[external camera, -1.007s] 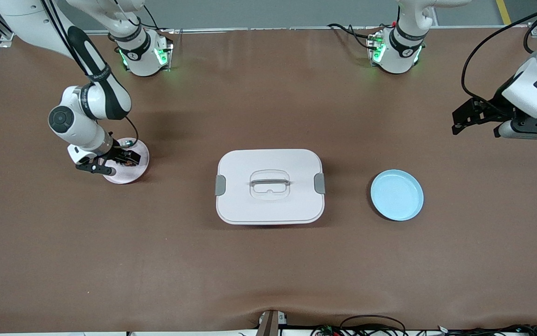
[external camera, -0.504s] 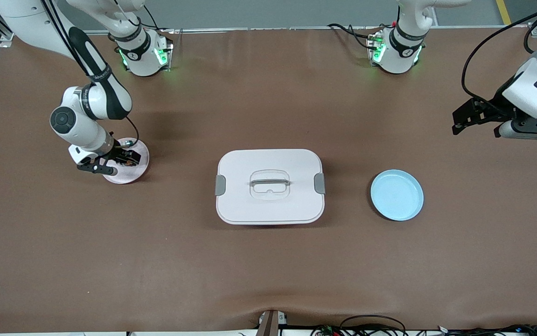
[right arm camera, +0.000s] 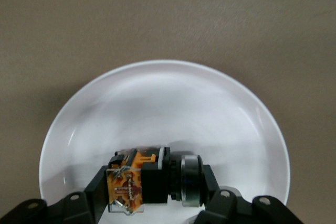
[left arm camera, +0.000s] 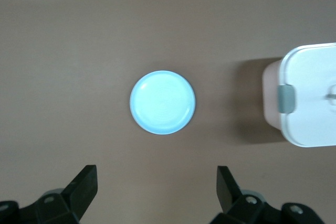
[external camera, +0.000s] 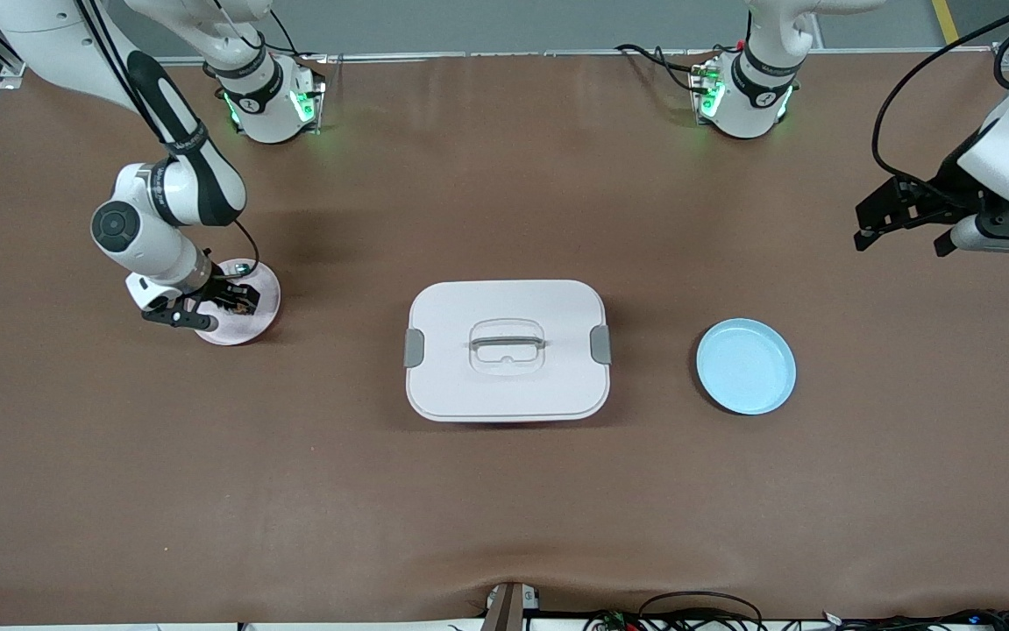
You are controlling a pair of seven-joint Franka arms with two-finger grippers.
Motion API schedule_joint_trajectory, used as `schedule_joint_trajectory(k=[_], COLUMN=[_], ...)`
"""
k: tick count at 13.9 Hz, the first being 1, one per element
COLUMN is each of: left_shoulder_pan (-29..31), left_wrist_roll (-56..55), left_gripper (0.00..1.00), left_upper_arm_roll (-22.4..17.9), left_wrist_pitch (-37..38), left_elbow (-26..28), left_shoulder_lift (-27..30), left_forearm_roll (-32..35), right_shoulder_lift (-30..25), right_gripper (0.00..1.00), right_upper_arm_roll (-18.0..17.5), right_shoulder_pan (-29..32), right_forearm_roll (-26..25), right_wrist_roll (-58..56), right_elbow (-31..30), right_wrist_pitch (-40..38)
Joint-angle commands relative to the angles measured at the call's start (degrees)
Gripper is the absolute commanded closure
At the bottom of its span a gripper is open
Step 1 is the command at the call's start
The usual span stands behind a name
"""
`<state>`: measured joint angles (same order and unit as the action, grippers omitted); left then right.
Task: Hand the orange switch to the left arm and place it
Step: 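Close the right gripper on the orange switch and lift it, then carry the switch over the white box while the left gripper approaches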
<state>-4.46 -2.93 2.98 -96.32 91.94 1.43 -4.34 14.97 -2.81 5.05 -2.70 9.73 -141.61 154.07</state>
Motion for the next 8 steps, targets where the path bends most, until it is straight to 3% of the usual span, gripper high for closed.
schedule_joint_trajectory(k=[1, 5, 8], left_shoulder_pan=[0.7, 0.1, -0.5], left_wrist_roll=[-0.1, -0.1, -0.5], left_gripper=[0.0, 0.0, 0.0], left_upper_arm_roll=[0.2, 0.3, 0.3], left_wrist_pitch=[1.2, 1.2, 1.1], left_elbow=[-0.7, -0.6, -0.4], left_shoulder_lift=[0.4, 0.4, -1.1], left_forearm_roll=[-7.0, -16.6, -26.2], right_shoulder_lift=[-0.1, -1.3, -1.4], right_gripper=[1.0, 1.0, 1.0], right_upper_arm_roll=[-0.4, -1.8, -2.1], right_shoulder_pan=[1.4, -1.1, -5.8], right_forearm_roll=[-0.9, -0.6, 8.9], right_wrist_roll=[1.2, 12.3, 18.6], right_elbow=[4.0, 12.9, 19.8], right_wrist_pitch=[-5.2, -22.1, -31.0])
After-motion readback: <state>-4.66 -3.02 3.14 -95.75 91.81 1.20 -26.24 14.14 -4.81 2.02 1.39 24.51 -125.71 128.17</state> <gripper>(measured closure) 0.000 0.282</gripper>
